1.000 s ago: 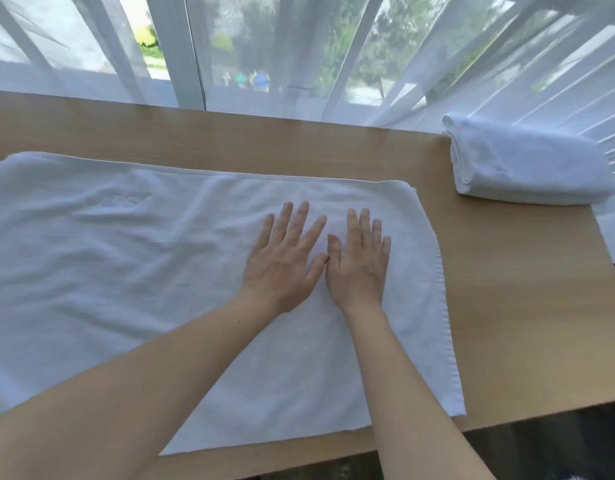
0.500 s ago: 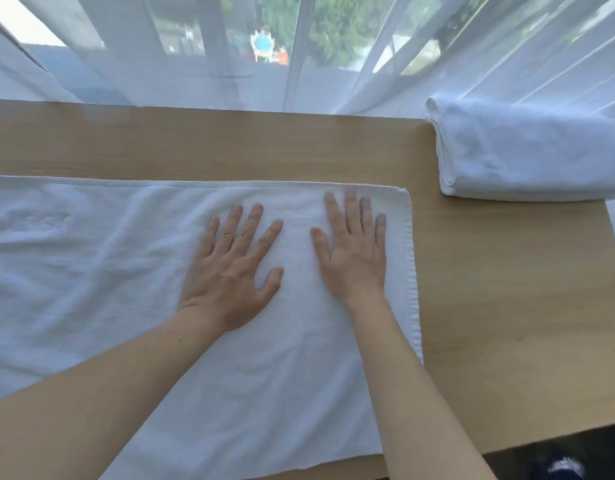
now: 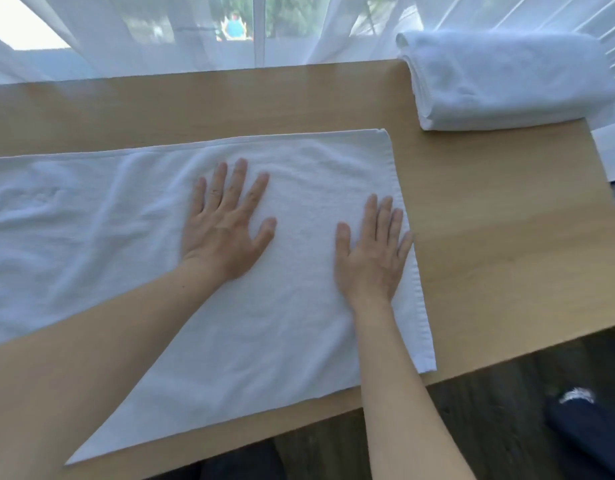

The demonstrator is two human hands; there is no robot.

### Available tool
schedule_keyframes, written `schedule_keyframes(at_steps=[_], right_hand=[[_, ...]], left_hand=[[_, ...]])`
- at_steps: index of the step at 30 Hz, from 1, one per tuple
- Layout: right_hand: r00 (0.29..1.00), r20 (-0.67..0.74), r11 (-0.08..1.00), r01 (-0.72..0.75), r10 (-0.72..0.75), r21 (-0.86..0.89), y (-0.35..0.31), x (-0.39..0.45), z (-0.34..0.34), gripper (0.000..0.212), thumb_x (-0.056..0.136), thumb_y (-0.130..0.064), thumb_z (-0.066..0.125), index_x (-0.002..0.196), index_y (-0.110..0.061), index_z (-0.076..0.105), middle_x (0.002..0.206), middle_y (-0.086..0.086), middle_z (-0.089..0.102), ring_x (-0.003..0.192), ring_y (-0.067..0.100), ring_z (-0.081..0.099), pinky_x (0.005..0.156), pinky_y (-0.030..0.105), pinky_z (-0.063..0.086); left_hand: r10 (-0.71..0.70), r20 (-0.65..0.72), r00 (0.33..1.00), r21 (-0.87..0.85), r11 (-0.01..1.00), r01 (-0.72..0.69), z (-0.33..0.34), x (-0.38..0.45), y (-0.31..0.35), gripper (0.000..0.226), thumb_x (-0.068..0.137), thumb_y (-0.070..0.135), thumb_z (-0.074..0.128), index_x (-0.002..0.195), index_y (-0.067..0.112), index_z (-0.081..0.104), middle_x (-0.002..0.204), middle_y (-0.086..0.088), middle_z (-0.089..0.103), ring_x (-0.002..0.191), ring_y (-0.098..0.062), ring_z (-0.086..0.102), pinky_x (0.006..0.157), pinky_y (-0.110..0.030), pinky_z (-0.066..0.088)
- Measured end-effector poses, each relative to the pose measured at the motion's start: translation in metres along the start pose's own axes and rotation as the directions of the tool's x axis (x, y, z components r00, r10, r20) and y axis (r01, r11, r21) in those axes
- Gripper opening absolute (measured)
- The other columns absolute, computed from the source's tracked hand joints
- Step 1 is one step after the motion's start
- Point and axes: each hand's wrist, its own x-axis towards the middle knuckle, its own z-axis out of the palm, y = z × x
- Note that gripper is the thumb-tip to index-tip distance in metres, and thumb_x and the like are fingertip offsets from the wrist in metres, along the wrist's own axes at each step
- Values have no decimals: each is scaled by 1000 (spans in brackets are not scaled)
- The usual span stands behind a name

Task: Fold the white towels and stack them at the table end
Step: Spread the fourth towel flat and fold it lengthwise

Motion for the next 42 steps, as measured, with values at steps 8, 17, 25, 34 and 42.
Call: schedule_keyframes(at_steps=[8, 17, 25, 34, 42], right_hand=[[969, 5, 969, 248, -248, -16, 3, -91, 18, 68, 103, -58, 14, 161, -26, -1, 168, 0, -9, 154, 19, -12, 124, 47, -9], [997, -59, 997, 61, -59, 39, 49, -117, 16, 71, 103, -58, 14, 161, -21, 0, 168, 3, -5, 155, 22, -8, 124, 49, -7], [997, -5, 997, -82, 82, -9, 96, -113, 1, 74, 100, -62, 6, 161, -20, -4, 168, 5, -7, 154, 22, -10, 124, 49, -4], [887, 44, 886, 454, -459, 90, -64, -154, 36, 65, 106, -49, 22, 161, -19, 4, 168, 4, -4, 155, 20, -9, 125, 49, 0], [911, 74, 914, 406, -406, 18, -118, -180, 50, 70, 104, -56, 8, 160, -17, -8, 168, 2, -12, 154, 20, -13, 124, 49, -3]], left_hand=[[115, -23, 993, -113, 987, -117, 5, -66, 41, 64, 102, 52, 17, 161, 30, 8, 169, -3, -2, 156, -25, -6, 125, -45, -6], [201, 8, 980, -11, 980, -200, 33, -105, 45, 72, 99, 63, 19, 161, 32, 2, 170, -1, -2, 156, -25, -6, 125, -50, -2], [181, 48, 982, -31, 983, -180, 26, -109, 49, 70, 101, 59, 18, 161, 29, -3, 169, -1, -9, 155, -23, -14, 125, -48, -6], [-15, -84, 996, -307, 952, -12, 5, -169, -10, 56, 105, 24, 25, 159, 10, 20, 168, -5, 14, 156, -22, 5, 127, -41, 4], [-129, 5, 992, -29, 991, 129, 11, -234, -121, 61, 106, 47, 17, 162, 24, 9, 170, 1, 3, 156, -22, -3, 125, -46, -1]])
